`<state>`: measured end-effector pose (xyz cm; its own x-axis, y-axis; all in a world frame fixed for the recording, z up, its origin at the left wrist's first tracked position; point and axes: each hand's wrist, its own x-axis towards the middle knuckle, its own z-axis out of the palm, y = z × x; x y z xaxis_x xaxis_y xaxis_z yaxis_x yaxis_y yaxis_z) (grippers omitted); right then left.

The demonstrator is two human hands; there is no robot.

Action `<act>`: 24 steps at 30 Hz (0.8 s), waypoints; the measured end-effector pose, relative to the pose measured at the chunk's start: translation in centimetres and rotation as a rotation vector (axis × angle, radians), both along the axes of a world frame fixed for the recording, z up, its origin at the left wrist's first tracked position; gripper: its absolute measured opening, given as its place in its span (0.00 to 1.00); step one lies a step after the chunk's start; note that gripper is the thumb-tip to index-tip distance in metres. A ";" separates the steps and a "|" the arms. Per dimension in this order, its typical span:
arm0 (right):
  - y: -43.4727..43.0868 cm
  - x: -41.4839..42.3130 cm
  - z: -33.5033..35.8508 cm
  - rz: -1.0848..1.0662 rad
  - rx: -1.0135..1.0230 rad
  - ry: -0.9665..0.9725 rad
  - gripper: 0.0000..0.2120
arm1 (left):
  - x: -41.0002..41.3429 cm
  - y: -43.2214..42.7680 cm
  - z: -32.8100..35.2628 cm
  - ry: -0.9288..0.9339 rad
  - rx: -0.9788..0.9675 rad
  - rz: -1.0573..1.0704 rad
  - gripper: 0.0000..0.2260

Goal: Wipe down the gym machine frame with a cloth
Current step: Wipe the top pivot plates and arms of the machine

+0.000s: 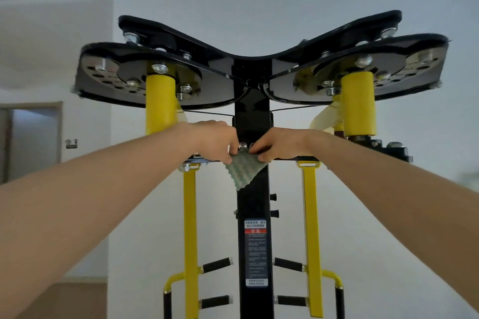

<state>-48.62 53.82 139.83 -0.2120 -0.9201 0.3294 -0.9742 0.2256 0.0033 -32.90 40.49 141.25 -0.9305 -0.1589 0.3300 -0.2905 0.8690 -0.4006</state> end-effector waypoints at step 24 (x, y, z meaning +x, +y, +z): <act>-4.5 4.0 -5.1 0.368 -0.372 -0.023 0.18 | 9.2 0.2 -3.1 0.252 -0.283 -0.080 0.12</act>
<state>-44.66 49.37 134.78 0.0926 -0.7564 0.6475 -0.9881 -0.1502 -0.0341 -23.72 40.74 138.10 -0.8202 0.0408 0.5706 -0.3466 0.7581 -0.5524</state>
